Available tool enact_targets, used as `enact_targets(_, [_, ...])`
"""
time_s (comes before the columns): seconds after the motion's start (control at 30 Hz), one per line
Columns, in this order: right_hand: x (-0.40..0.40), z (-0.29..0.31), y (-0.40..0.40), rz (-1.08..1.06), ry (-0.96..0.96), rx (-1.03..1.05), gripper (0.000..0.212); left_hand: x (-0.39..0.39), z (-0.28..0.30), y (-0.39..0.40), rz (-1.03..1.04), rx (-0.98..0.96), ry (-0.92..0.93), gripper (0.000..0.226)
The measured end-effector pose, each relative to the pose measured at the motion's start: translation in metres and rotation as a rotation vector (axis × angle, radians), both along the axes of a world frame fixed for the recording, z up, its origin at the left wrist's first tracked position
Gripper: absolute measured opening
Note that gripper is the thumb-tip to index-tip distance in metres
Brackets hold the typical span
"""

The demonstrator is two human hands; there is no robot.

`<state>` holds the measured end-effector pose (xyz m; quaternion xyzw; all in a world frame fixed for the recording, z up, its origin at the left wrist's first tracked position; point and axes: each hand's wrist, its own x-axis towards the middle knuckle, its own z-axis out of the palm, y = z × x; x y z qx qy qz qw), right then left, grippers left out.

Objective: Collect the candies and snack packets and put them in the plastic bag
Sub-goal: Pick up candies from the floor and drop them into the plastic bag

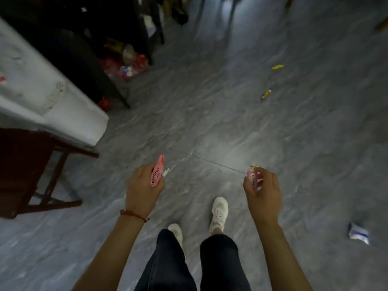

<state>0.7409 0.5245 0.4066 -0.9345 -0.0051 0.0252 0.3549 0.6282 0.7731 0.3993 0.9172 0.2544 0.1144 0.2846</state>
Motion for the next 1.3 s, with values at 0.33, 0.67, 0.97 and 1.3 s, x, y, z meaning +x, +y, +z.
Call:
enact_targets(0.33, [0.130, 0.022, -0.152, -0.257, 0.023, -0.029, 0.031, 0.206, 0.021, -0.129, -0.170, -0.048, -0.036, 0.012])
enact_targets(0.67, [0.277, 0.042, -0.215, -0.372, 0.000, 0.002, 0.032, 0.403, 0.042, -0.201, -0.311, -0.052, -0.081, 0.023])
enact_targets(0.97, [0.480, 0.043, -0.227, -0.361, 0.028, -0.003, 0.033, 0.612, 0.045, -0.213, -0.398, -0.043, -0.109, 0.021])
enact_targets(1.3, [0.681, 0.065, -0.266, -0.376, 0.013, 0.032, 0.033, 0.829, 0.065, -0.247, -0.434, 0.010, -0.107, 0.027])
